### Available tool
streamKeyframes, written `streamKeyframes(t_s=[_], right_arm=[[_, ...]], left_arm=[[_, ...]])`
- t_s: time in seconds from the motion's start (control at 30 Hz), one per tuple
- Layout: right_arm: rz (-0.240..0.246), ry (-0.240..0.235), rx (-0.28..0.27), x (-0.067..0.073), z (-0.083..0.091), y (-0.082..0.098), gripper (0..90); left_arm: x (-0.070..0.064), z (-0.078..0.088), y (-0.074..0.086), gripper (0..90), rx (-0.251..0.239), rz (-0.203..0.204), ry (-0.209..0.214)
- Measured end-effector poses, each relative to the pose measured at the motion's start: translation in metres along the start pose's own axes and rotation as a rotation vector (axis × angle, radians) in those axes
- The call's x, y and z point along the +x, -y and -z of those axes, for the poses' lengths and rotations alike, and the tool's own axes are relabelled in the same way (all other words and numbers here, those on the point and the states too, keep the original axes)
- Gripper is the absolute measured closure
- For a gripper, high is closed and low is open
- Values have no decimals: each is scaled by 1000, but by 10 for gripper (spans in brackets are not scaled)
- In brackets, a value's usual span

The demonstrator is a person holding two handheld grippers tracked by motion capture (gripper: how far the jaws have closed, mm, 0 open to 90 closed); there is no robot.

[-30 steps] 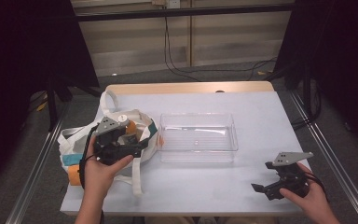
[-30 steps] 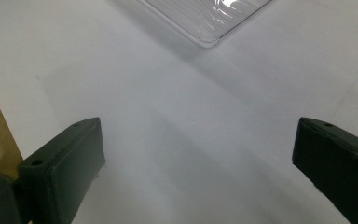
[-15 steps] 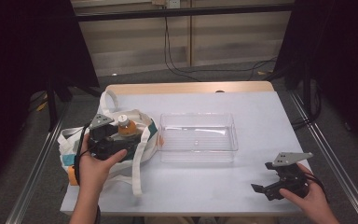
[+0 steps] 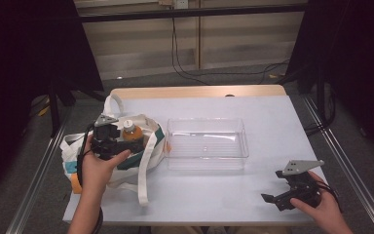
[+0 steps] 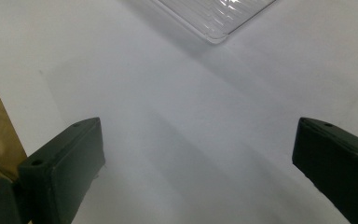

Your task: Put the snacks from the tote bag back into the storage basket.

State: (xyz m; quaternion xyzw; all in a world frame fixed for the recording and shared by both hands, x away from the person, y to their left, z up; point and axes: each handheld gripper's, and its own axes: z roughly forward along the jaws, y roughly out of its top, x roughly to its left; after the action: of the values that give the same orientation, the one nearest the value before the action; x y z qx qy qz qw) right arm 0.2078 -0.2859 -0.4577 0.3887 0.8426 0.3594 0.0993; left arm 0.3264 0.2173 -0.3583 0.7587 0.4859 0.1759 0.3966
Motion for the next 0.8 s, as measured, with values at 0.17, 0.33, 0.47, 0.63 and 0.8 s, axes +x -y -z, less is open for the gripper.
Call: streamKeyframes(t_s=[0.17,0.33,0.47,0.63,0.8], right_arm=[[-2,-3,-4,0,1,1,21],[-3,2,-5,0,1,1,21],[-4,1,-3,0,1,2,21],[-4,1,-2,0,1,1,21],[-4,6,0,0,1,1,21]], left_arm=[[2,-4,-4,108,41,-16,-17],[4,-8,-7,109,63,-13,-34],[6,-9,-9,109,82,-13,-37],[10,-13,-12,110,126,9,-49],[10,-17,-14,112,136,23,-55]])
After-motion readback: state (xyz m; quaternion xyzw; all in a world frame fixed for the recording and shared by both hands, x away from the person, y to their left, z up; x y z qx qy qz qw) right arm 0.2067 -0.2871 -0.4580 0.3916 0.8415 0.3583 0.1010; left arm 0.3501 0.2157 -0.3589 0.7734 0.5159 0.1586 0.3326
